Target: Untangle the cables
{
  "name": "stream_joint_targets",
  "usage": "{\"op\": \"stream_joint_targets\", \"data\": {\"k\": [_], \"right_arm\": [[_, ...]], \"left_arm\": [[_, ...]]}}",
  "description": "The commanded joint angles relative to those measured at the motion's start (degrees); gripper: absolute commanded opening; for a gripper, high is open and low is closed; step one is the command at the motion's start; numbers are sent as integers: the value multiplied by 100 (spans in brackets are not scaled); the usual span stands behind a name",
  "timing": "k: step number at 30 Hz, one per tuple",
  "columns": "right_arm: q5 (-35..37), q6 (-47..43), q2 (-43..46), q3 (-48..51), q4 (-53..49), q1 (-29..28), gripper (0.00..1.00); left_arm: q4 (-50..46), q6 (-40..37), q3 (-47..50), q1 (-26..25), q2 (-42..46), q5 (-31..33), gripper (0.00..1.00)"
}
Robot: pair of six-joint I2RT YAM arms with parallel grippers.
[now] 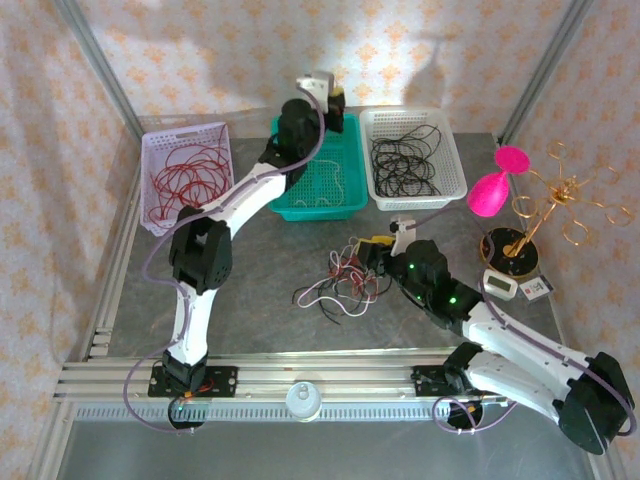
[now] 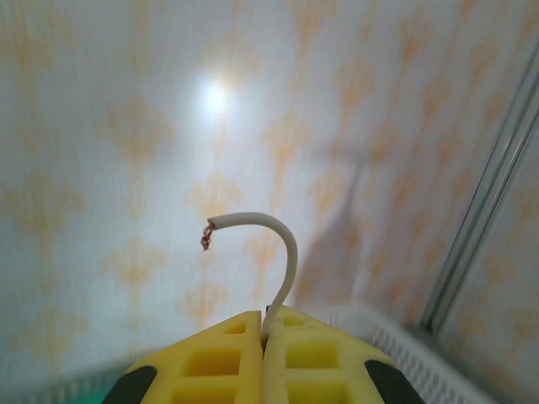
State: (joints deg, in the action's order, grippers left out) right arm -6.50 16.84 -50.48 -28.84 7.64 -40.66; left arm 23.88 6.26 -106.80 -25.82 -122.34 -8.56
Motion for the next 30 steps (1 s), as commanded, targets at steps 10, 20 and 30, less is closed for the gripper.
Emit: {"op": "stream_joint_targets", "data": {"k": [10,20,30], "right_arm": [[654,556,-1,-116,-1315,146,49],[196,705,-716,-305,-1801,655,56],[-339,326,-1088,-839,-1922,700,49]], "left_arm": [[-502,714,1466,57,323,646,0],[-719,1553,2399,316,647,109,42],[-1645,1281,3588,-2,2691,345,64]]}}
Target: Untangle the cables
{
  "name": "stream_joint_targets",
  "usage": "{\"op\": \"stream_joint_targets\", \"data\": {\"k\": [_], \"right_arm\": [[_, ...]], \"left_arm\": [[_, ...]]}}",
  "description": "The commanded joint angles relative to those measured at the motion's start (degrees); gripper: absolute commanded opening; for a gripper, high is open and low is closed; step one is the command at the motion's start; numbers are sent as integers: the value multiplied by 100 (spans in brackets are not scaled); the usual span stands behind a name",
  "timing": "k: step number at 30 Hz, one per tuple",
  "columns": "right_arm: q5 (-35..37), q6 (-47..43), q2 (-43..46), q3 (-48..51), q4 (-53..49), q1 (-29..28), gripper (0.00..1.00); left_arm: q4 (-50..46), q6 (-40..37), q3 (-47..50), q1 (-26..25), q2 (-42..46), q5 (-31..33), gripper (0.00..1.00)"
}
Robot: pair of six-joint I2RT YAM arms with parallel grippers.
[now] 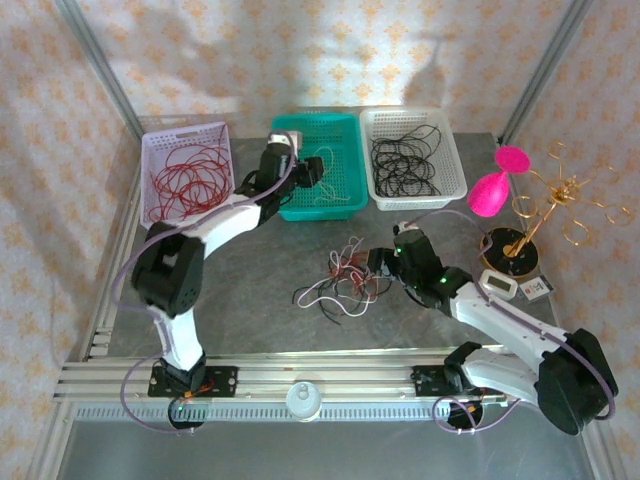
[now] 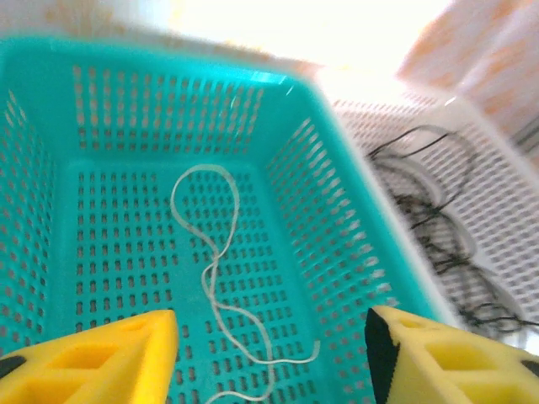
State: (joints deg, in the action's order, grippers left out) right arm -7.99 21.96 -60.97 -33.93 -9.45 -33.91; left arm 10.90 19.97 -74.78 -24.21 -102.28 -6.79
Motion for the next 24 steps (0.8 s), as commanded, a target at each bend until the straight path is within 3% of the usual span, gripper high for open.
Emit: {"op": "stream_joint_targets", "data": {"k": [1,5,9,14,19,24], "right_arm": [[-231,-216,-46,-420,-336,22,48],[-613,-313,59,-601,-560,10,44],[-897,-269,38,-587,-563,-186,43],[-618,-45,-41,-405,-492,-510,40],[-388,289,231,17,-91,-538,40],[-396,384,240,193,58,-546,40]], "left_arm": [[-434,-69,598,-227,931,251,64],[-831,236,1723,-544,2063,595,63],[-1318,440,2804,-931,3025,676,55],[-2313,1243,3569,-1163,3760,790,53],[-2671,1711,4131,-1253,4082,539,53],[-2253,1704,4427,-1338,3654,-262,41]]}}
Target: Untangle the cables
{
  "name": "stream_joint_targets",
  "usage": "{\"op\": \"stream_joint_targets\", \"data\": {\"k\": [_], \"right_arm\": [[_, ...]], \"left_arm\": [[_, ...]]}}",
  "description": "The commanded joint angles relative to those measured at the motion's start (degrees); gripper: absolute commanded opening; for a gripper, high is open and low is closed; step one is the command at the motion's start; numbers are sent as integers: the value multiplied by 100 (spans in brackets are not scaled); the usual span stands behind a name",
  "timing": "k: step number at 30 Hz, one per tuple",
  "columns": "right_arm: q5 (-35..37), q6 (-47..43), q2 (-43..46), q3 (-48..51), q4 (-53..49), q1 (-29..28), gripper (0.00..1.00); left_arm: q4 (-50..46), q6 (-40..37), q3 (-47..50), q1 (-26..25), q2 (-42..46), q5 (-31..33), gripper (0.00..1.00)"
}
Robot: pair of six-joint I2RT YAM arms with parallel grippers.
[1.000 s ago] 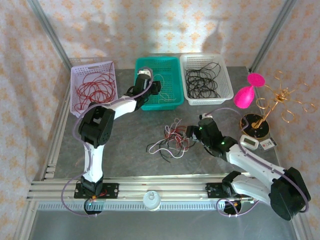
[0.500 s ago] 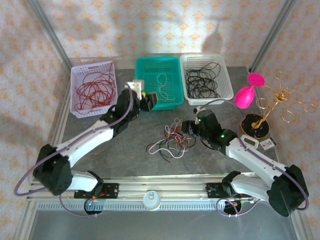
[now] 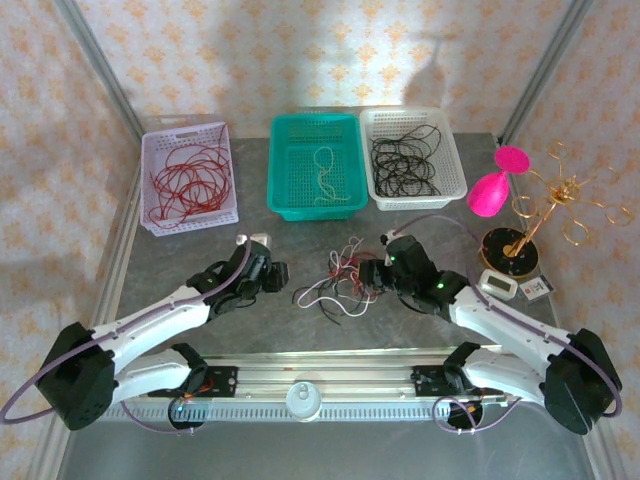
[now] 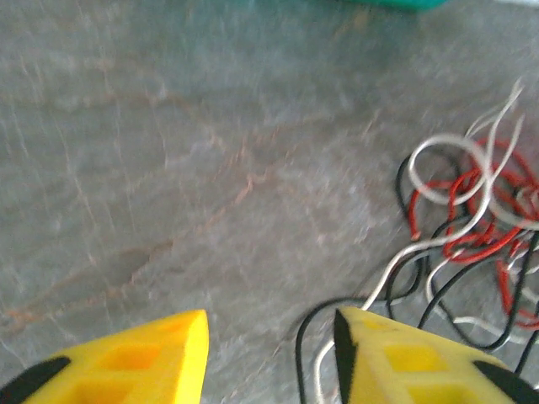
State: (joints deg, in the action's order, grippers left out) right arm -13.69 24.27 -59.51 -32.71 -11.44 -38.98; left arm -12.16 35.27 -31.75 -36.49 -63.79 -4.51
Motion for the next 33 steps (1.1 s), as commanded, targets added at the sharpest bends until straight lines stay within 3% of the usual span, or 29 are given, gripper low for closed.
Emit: {"op": "stream_joint_targets", "data": {"k": [1,19,27,30,33], "right_arm": [[190,148,84,80,237,-39,40],[275,172,141,388,371,-48,40],[321,190,305,432,312,-50,40],[349,203,378,441,271,-48,40],[352,200,446,389,211,-48,40]], "left_arm": [[146,189,134,-156,-317,-606,41],[526,297,151,-570,-1333,-621,39],[667,323,94,-647,-1513,-586,30],[598,333,25,-702,-1480,-497,20],[272,294,-143,-768,-1254,-134,2]]}}
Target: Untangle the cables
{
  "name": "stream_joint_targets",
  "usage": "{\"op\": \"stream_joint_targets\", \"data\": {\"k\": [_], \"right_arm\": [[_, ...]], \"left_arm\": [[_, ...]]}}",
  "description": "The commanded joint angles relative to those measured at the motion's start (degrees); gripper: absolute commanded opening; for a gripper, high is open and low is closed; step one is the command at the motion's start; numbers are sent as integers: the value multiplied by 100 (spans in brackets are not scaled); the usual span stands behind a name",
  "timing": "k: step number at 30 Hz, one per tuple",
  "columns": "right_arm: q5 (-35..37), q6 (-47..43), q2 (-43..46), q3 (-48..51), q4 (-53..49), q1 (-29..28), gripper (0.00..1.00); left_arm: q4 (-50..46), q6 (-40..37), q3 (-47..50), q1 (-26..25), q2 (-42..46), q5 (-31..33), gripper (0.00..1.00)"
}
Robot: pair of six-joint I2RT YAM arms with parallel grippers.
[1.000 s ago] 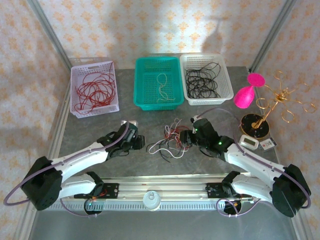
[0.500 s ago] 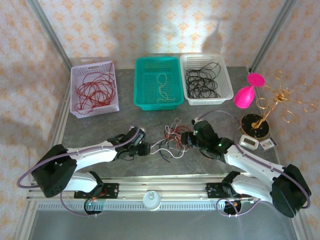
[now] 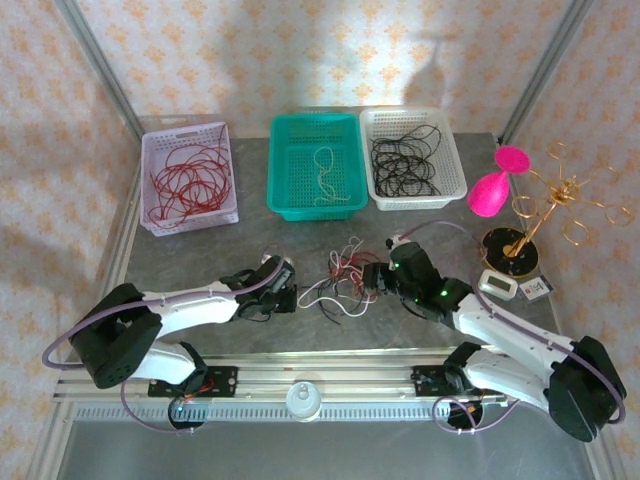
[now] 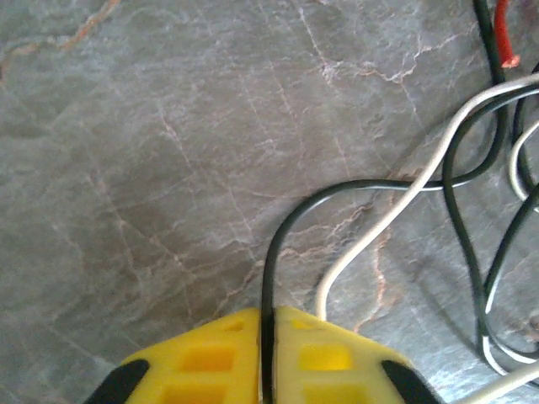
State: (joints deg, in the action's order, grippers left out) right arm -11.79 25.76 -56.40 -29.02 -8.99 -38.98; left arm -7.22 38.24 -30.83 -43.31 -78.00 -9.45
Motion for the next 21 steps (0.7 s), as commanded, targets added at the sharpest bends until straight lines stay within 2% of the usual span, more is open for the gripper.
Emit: {"op": "stream_joint_targets", "data": {"k": [1,4,8,10,16,21], "right_arm": [[175,39,163,-11,-58,-48,40],[89,-96,247,-150,-62,-48,40],[-468,-572,363,-384,323,-61,40],[-786,-856,419,-470,726,-70,41],[-2315,-2176,309,-537,2424,-161,51],[-2896,-3106,-338,-776,3600,-233,57]], "left_arm": [[-341,-47,-293,-123,284,497,0],[-611,-210,-519,-201,777,783,0],[-965,-519,-859,-278,1529,1036,0],[-1275,-831,-1118,-285,1865,1181,0],[-1963,-1516,-2122,-293,2366,1221,0],[-2193,-1955,-2959,-294,2282,986,0]]}}
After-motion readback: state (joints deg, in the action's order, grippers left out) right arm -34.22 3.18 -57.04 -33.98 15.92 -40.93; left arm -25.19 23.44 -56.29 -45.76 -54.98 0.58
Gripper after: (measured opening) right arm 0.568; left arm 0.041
